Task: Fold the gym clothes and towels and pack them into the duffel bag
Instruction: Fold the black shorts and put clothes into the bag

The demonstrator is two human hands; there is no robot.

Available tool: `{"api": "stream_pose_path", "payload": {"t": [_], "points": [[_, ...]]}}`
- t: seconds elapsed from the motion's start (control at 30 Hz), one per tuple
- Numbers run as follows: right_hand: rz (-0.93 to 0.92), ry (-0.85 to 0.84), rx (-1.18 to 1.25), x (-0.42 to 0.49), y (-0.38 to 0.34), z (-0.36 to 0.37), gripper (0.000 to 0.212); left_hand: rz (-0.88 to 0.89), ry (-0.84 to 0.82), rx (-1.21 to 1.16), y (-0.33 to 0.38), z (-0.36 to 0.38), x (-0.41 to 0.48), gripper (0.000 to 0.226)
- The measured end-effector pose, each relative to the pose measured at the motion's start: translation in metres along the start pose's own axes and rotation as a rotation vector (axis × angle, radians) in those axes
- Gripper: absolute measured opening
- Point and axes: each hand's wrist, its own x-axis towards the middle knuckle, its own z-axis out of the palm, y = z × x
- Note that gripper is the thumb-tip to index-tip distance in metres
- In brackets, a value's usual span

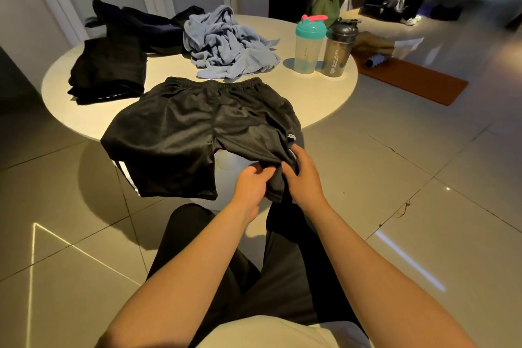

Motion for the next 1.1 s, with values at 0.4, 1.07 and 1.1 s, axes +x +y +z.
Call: {"api": "stream_pose_path", "payload": {"t": [0.4, 1.07, 1.1], "points": [[0.183, 0.227, -0.017, 0.010, -0.010, -0.007, 0.048, 0.080, 0.083, 0.158, -0.002, -0.037, 0.007, 0.021], [-0.075, 0.215, -0.356, 0.036, -0.035, -0.002, 0.065, 0.613, 0.321, 0.701, 0.059, -0.033, 0.005, 0.027], [-0.142, 0.204, -0.405, 0.043, -0.040, 0.003, 0.056, 0.717, 0.334, 0.768, 0.068, -0.034, 0.006, 0.021]]}}
